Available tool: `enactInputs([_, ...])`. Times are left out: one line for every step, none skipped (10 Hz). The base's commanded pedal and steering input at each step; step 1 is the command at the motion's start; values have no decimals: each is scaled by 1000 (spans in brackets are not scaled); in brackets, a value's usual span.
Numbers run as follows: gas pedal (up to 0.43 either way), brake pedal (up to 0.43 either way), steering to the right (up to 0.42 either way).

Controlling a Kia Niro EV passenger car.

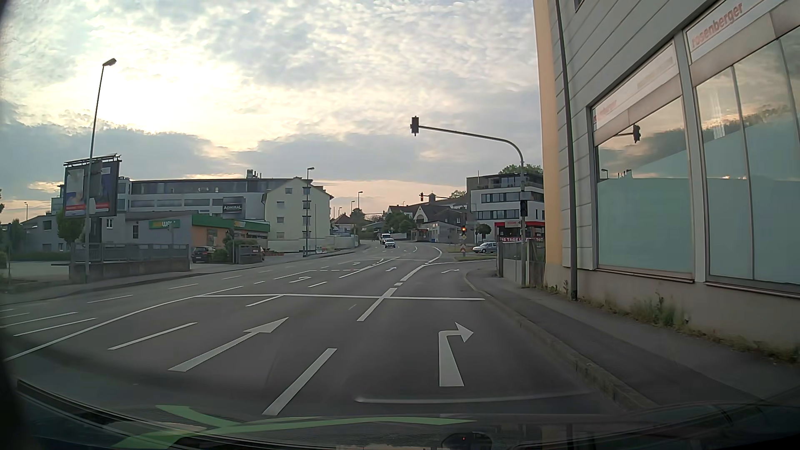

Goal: Follow the waypoints while adhering to traffic rules and regulations

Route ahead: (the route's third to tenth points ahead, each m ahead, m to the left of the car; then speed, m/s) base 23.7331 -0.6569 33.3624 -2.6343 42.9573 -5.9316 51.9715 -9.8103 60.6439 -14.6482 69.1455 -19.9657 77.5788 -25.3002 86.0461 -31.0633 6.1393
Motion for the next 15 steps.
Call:
enactInputs([28, 0, -6])
enactInputs([28, 0, -6])
enactInputs([28, 0, -6])
enactInputs([28, 0, -6])
enactInputs([39, 0, -6])
enactInputs([79, 0, -6])
enactInputs([98, 0, -6])
enactInputs([98, 0, -6])
enactInputs([98, 0, -6])
enactInputs([98, 0, -6])
enactInputs([98, 0, -5])
enactInputs([98, 0, -4])
enactInputs([98, 0, -3])
enactInputs([98, 0, -2])
enactInputs([98, 0, -1])
